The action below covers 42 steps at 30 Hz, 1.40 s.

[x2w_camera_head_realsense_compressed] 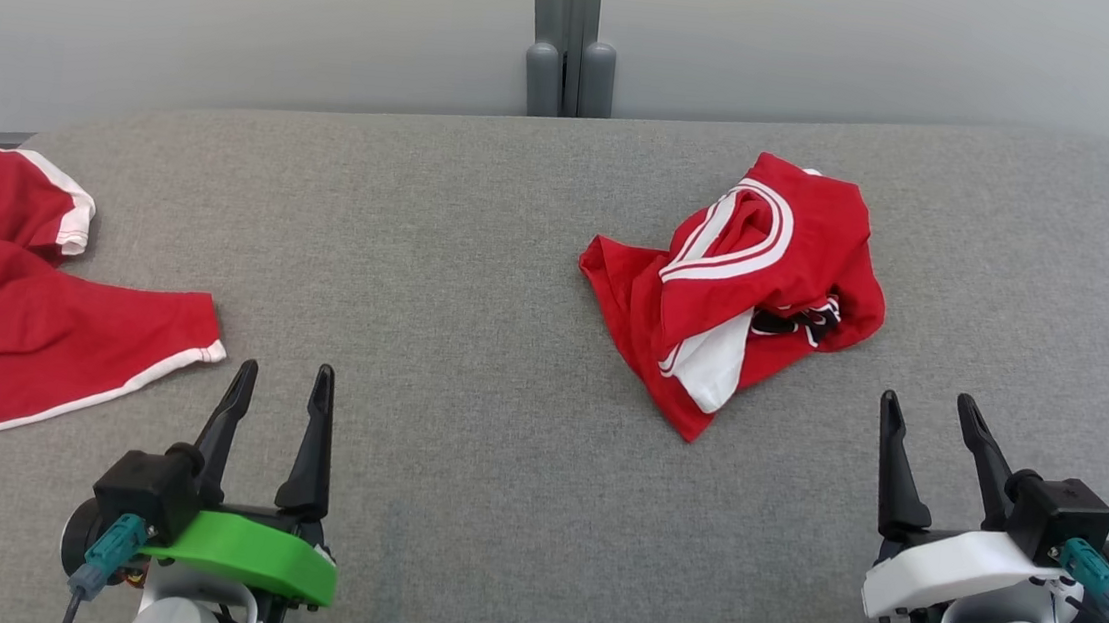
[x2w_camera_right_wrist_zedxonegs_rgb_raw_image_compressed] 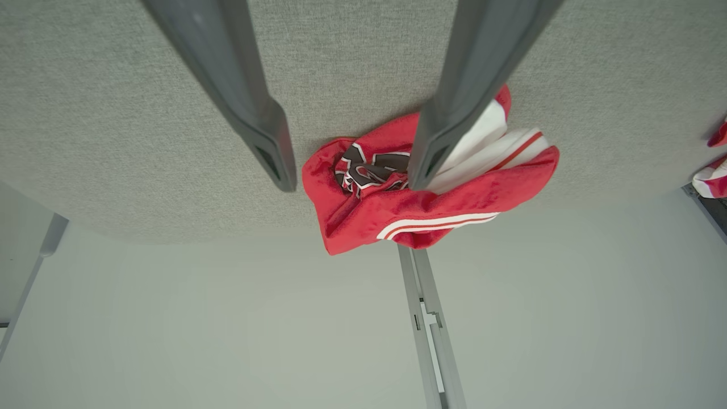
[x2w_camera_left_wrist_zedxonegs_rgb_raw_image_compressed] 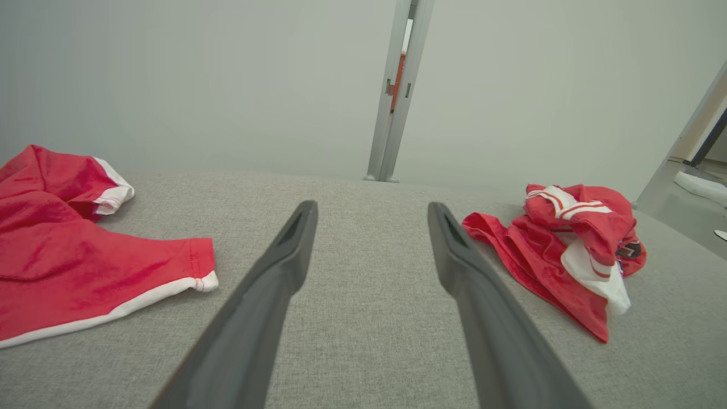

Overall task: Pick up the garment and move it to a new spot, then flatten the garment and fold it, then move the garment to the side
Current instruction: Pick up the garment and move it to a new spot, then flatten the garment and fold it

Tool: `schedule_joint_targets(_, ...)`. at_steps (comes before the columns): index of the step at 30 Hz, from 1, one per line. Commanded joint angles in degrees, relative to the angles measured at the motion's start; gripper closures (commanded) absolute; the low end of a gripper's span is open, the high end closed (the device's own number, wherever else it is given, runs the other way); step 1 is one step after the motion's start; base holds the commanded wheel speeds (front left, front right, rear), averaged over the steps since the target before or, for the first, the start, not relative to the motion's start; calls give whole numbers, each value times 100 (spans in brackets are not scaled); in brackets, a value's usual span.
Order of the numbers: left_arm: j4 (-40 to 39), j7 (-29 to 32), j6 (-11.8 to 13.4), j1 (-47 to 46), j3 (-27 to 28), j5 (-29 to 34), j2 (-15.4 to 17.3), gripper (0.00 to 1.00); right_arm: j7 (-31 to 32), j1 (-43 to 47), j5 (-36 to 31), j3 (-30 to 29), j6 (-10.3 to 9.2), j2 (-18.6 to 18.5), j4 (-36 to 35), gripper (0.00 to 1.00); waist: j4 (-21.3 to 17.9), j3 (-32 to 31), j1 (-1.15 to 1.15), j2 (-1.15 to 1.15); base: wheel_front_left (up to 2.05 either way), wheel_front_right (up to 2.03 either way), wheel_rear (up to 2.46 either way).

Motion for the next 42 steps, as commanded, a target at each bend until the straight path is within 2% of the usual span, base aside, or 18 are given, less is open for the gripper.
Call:
schedule_joint_targets(1,10,0,-39,89,59,109,-40,0,1,83,-39,-2,1,-14,31,0,4,-21,0,0,0,0,0)
schedule_joint_targets(11,-108,-1,-125,251,361,195,-203,0,-20,56,34,9,1,-15,105,0,-52,-29,0,0,0,0,0)
schedule_joint_targets(20,-138,-1,-134,151,289,250,-254,0,63,-257,43,157,2,-11,83,0,40,100,0,0,0,0,0)
schedule_joint_targets(25,-179,-1,-136,-45,159,215,-261,0,551,-947,-24,710,1,-17,288,0,176,247,0,0,0,0,0)
schedule_joint_targets(31,-107,-1,-136,-332,-4,143,-264,0,1324,-1870,20,1197,1,-14,1014,0,461,429,0,0,0,0,0)
schedule_joint_targets(36,-78,-1,-137,-464,-66,87,-268,0,1643,-2302,-149,1600,1,-20,1465,0,613,570,0,0,0,0,0)
schedule_joint_targets(42,-49,-1,-137,-502,-156,6,-271,0,1948,-2533,-998,1631,1,-20,1882,0,718,645,0,0,0,0,0)
